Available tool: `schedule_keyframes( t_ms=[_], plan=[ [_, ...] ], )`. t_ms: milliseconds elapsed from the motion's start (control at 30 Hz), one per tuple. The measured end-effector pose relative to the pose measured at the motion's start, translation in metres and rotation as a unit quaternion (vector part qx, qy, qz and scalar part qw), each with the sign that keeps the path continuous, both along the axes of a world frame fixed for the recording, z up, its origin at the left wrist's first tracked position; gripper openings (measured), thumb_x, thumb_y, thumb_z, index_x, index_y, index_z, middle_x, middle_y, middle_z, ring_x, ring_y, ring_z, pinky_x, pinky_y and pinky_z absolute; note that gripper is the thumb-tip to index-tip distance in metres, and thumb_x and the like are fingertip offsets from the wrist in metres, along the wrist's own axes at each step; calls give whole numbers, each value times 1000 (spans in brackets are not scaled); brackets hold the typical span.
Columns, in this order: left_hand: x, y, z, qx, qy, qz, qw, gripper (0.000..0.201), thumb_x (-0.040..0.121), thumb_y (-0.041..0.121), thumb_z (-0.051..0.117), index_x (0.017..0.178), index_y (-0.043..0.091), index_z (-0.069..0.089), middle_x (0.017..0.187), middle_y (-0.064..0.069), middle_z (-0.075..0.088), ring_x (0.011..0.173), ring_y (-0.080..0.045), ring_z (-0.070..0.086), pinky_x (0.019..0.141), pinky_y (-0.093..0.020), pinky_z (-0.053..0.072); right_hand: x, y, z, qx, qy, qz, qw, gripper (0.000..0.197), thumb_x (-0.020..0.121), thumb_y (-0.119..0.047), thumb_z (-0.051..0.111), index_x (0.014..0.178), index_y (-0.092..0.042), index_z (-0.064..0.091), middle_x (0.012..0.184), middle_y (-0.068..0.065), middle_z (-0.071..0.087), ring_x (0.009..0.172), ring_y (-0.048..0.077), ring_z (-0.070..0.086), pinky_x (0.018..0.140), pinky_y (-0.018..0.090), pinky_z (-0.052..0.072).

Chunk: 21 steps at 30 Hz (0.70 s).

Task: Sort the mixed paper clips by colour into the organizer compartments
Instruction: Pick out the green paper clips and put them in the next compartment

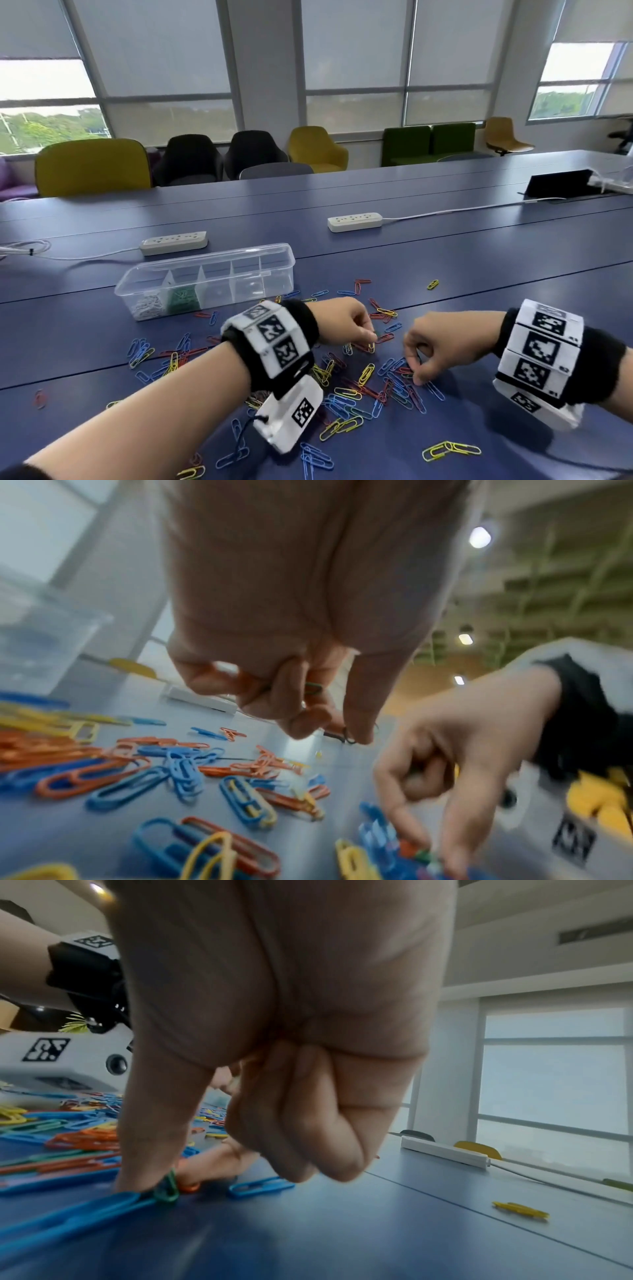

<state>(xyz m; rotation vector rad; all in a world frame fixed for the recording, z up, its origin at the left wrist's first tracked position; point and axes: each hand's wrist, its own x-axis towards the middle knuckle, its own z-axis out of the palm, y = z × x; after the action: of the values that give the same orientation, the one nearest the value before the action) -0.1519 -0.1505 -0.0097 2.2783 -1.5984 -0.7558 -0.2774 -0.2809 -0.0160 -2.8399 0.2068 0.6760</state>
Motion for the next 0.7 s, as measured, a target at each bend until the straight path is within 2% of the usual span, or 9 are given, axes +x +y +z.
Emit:
schedule_keyframes(
  t_ms=[33,100,200,300,367,433,533,600,700],
  plan=[
    [4,6,1,-18,44,19,999,23,94,24,54,105,5,61,74,4,53,56,-5,41,46,-8,33,-1,0,-1,-4,-7,-1,1000,10,83,-31,66,80,-24,59,52,-12,51,50,-7,47,48,10,33],
    [9,22,2,-60,166,71,982,9,93,19,56,88,11,57,70,6,46,55,-4,38,51,-12,32,-4,1,-3,-16,-19,5,1000,8,85,-24,60,79,-25,55,58,-9,47,50,-7,46,50,11,32],
    [17,43,1,-143,342,132,919,19,91,6,55,75,13,49,64,2,44,55,-7,35,52,-19,27,-4,0,0,-8,-50,1,999,17,89,-20,54,76,-28,46,63,-12,43,53,-6,44,54,11,34],
    [22,58,0,-197,454,164,853,13,90,1,51,83,11,52,68,1,46,54,-7,35,56,-22,27,1,-1,11,100,-79,-72,989,21,95,-15,46,76,-24,40,63,-11,39,47,0,35,51,15,32],
    [26,65,-2,-221,536,178,795,19,88,-2,48,101,7,58,70,1,47,54,-8,35,57,-23,29,4,1,19,235,-79,-143,958,21,97,-10,39,78,-20,40,57,-7,33,44,5,27,44,18,23],
    [31,70,-7,-233,638,196,707,33,81,-1,46,111,4,58,68,-1,46,54,-10,40,56,-25,40,9,7,23,367,-85,-194,906,23,97,-8,35,78,-20,39,58,-6,27,48,8,17,44,19,13],
    [32,76,-15,-238,755,244,560,19,81,1,39,85,2,58,68,-9,50,58,-19,55,63,-35,57,22,22,27,457,-76,-214,860,22,97,-11,37,76,-20,40,61,-4,32,50,8,20,43,15,14],
    [29,75,-23,-233,784,264,511,18,81,6,39,71,2,54,74,-17,58,65,-30,65,67,-46,57,34,34,30,464,-59,-212,858,20,96,-12,38,78,-19,42,63,-3,40,49,7,29,41,14,23],
    [24,72,-34,-212,814,272,467,26,83,12,42,75,-7,57,84,-27,62,75,-40,67,68,-54,53,54,53,33,458,-48,-203,864,21,96,-9,35,79,-16,43,67,0,48,51,8,42,41,14,30]
  ],
)
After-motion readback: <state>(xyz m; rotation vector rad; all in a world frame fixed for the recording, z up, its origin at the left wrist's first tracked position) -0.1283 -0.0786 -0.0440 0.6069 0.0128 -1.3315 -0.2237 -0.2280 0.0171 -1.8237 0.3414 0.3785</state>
